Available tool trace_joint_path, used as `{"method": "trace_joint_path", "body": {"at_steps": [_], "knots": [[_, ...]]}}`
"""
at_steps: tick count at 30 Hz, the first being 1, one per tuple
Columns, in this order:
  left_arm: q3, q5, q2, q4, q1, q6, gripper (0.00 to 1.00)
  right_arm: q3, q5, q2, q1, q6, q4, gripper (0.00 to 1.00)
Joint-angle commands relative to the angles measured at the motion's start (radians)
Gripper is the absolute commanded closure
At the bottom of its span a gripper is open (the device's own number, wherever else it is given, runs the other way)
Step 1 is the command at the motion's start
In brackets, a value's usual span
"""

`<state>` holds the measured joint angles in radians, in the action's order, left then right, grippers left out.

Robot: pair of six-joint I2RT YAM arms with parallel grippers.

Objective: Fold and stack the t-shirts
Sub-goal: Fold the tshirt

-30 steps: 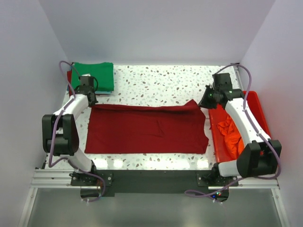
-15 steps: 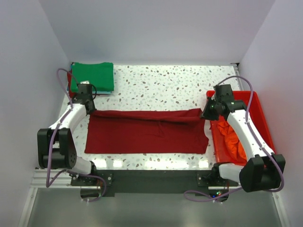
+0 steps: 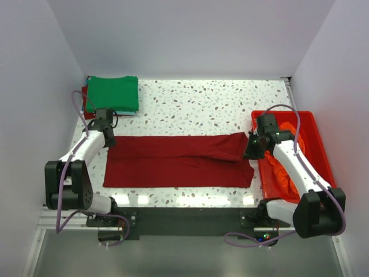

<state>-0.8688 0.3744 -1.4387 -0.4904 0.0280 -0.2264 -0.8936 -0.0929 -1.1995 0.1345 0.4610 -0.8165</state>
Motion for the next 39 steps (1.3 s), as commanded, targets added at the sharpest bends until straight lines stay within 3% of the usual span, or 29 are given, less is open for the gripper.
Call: {"method": "trace_joint_path", "body": {"at_steps": [1, 3, 4, 6, 7, 10, 14, 24, 39], "knots": [[-0.015, 0.057, 0.064, -0.049, 0.009, -0.019, 0.61, 0.01, 0.025, 0.035, 0.039, 0.005, -0.045, 0.96], [-0.03, 0.066, 0.09, -0.083, 0.007, -0.033, 0.41, 0.007, 0.039, 0.04, 0.062, 0.015, -0.073, 0.88], [-0.045, 0.066, 0.103, -0.094, 0.01, -0.039, 0.35, 0.005, 0.051, 0.046, 0.091, 0.019, -0.081, 0.78], [-0.058, 0.054, 0.138, -0.108, 0.009, -0.048, 0.27, 0.002, 0.068, 0.052, 0.122, 0.031, -0.105, 0.69], [-0.065, 0.026, 0.146, -0.109, 0.009, -0.048, 0.26, -0.002, 0.076, 0.06, 0.149, 0.034, -0.111, 0.62], [-0.079, -0.04, 0.159, -0.109, 0.006, -0.053, 0.25, -0.036, 0.107, 0.06, 0.185, 0.045, -0.136, 0.54], [-0.073, -0.14, 0.155, -0.09, 0.007, -0.071, 0.24, -0.096, 0.127, 0.023, 0.191, 0.025, -0.089, 0.53], [-0.012, -0.284, 0.208, -0.059, 0.007, -0.133, 0.24, -0.137, -0.1, -0.276, 0.195, 0.073, 0.333, 0.59], [0.04, -0.305, 0.267, -0.068, 0.006, -0.151, 0.23, -0.215, -0.09, -0.522, 0.241, 0.021, 0.395, 0.59]]}}
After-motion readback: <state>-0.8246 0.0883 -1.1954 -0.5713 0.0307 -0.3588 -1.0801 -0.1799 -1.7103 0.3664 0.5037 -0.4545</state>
